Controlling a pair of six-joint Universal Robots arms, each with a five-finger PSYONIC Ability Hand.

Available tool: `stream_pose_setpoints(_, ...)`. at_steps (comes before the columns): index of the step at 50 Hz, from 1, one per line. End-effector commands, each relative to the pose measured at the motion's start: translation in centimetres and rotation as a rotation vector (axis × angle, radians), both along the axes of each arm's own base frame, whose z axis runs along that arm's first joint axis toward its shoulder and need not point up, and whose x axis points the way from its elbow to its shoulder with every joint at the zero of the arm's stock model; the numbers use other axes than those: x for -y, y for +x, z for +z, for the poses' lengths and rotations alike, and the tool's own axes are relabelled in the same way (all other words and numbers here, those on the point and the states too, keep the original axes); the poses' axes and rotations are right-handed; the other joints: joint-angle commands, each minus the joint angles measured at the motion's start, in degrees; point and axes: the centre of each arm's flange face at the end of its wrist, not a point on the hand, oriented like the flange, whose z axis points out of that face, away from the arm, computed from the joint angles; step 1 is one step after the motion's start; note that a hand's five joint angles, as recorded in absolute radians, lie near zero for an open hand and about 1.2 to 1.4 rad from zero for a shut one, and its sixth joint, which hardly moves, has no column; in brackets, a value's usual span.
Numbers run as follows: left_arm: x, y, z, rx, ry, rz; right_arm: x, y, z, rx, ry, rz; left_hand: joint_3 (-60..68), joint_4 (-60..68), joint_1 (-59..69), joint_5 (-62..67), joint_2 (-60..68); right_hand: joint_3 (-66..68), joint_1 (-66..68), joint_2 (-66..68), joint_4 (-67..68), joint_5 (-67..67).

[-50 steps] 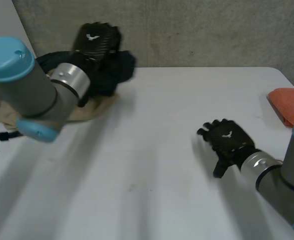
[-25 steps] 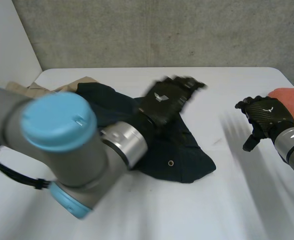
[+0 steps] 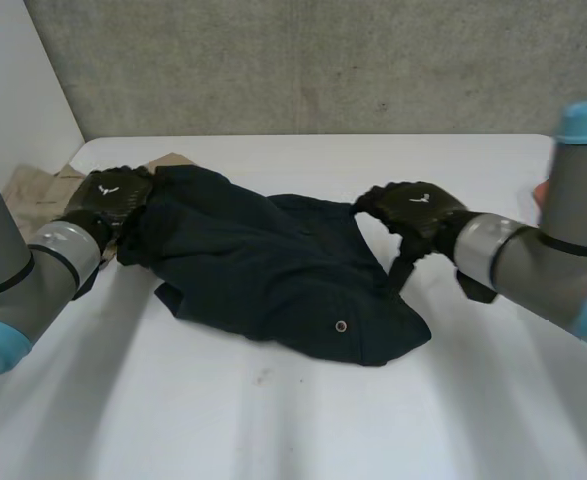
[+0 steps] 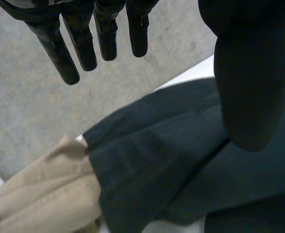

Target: Fold the laundry.

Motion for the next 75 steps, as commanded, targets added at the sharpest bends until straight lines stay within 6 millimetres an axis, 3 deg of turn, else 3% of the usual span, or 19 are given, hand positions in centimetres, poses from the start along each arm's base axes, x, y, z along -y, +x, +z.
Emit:
stream_pose_setpoints(1,1.7,0.8,-2.7,0.007,0.055,0.019,2.8,2.2,-2.6,0.056,0.060,-0.011,5.68,5.32,5.18,5.20,5.35,1.52,2.18,1.04,0.26,0.68)
stream_pose_setpoints(9,3.9,0.7,-4.5,0.003,0.035,0.017,4.3,4.3,-6.6,0.069,0.121,-0.018,8.86,8.50,8.36,8.38,8.53,1.86,2.52,1.37,0.59,1.02)
stream_pose_setpoints(18,4.4,0.3,-5.1,0.018,0.019,-0.013,4.5,5.5,-9.1,0.053,0.138,-0.008,36.44,36.07,35.94,35.96,36.11,4.53,5.20,4.05,3.27,3.69)
stream_pose_setpoints(23,4.1,-0.3,-5.6,0.038,0.020,-0.044,4.6,5.6,-10.1,0.044,0.149,-0.009,52.05,51.68,51.55,51.57,51.72,32.56,33.22,32.07,31.30,31.72)
stream_pose_setpoints(24,4.0,-0.3,-5.6,0.040,0.020,-0.046,4.6,5.7,-10.0,0.044,0.149,-0.009,54.60,54.24,54.11,54.13,54.28,54.95,55.62,54.47,53.69,54.11)
stream_pose_setpoints(26,4.0,-0.4,-5.7,0.043,0.020,-0.048,4.4,5.7,-9.7,0.044,0.142,-0.006,58.48,58.12,57.98,58.00,58.15,67.70,68.36,67.22,66.44,66.86)
stream_pose_setpoints(30,3.7,-0.5,-5.4,0.041,0.016,-0.052,4.0,5.6,-7.4,0.055,0.104,0.004,63.52,63.16,63.03,63.05,63.19,67.74,68.40,67.25,66.47,66.90)
stream_pose_setpoints(32,3.3,-0.8,-5.0,0.040,0.010,-0.058,3.3,5.3,-4.9,0.065,0.054,0.015,63.52,63.16,63.03,63.05,63.19,67.74,68.40,67.25,66.47,66.90)
stream_pose_setpoints(36,2.5,-0.9,-2.6,0.025,-0.027,-0.062,1.9,4.6,-2.0,0.019,-0.048,0.052,63.52,63.16,63.03,63.05,63.19,67.74,68.40,67.25,66.47,66.90)
stream_pose_setpoints(38,1.8,-0.9,-2.1,0.026,-0.028,-0.067,1.1,4.1,-1.1,-0.028,-0.095,0.077,63.52,63.16,63.03,63.05,63.19,67.74,68.40,67.25,66.47,66.90)
stream_pose_setpoints(43,-3.2,-1.4,-0.3,0.039,0.013,-0.116,-2.1,2.1,-0.2,-0.224,-0.184,0.157,63.52,63.16,63.03,63.05,63.19,67.74,68.40,67.25,66.47,66.90)
stream_pose_setpoints(50,-10.6,-1.6,-0.4,0.085,0.166,-0.195,-7.1,-0.5,-0.7,-0.426,-0.164,0.278,63.52,63.16,63.03,63.05,63.19,67.74,68.40,67.25,66.47,66.90)
stream_pose_setpoints(51,-12.6,-1.7,-0.5,0.101,0.216,-0.227,-7.5,-0.7,-0.7,-0.433,-0.155,0.285,63.52,63.16,63.03,63.05,63.19,67.74,68.40,67.25,66.47,66.90)
stream_pose_setpoints(56,-16.2,-1.4,-1.3,0.152,0.322,-0.278,-10.3,-1.9,-0.9,-0.481,-0.067,0.339,60.53,60.17,60.04,60.06,60.21,67.74,68.40,67.25,66.47,66.90)
stream_pose_setpoints(58,-16.6,-1.3,-1.5,0.168,0.329,-0.284,-10.7,-2.2,-0.9,-0.491,-0.053,0.354,45.17,44.80,44.67,44.69,44.84,47.93,48.59,47.44,46.67,47.09)
stream_pose_setpoints(59,-16.5,-1.3,-1.5,0.172,0.327,-0.283,-10.4,-2.4,-0.8,-0.496,-0.051,0.342,34.72,34.35,34.22,34.24,34.39,23.13,23.80,22.65,21.87,22.29)
stream_pose_setpoints(61,-16.3,-1.2,-1.3,0.173,0.313,-0.275,-9.8,-2.7,-0.6,-0.484,-0.062,0.316,16.19,15.83,15.69,15.71,15.86,8.63,9.29,8.14,7.37,7.79)
stream_pose_setpoints(66,-13.8,-1.4,0.7,0.142,0.193,-0.240,-7.7,-2.7,0.9,-0.401,-0.154,0.220,6.70,6.34,6.21,6.23,6.38,3.88,4.54,3.39,2.61,3.04)
stream_pose_setpoints(75,-8.1,-0.5,3.6,0.056,-0.055,-0.128,-3.3,-3.1,4.4,-0.070,-0.127,-0.022,6.35,5.99,5.86,5.88,6.03,4.21,4.88,3.73,2.95,3.37)
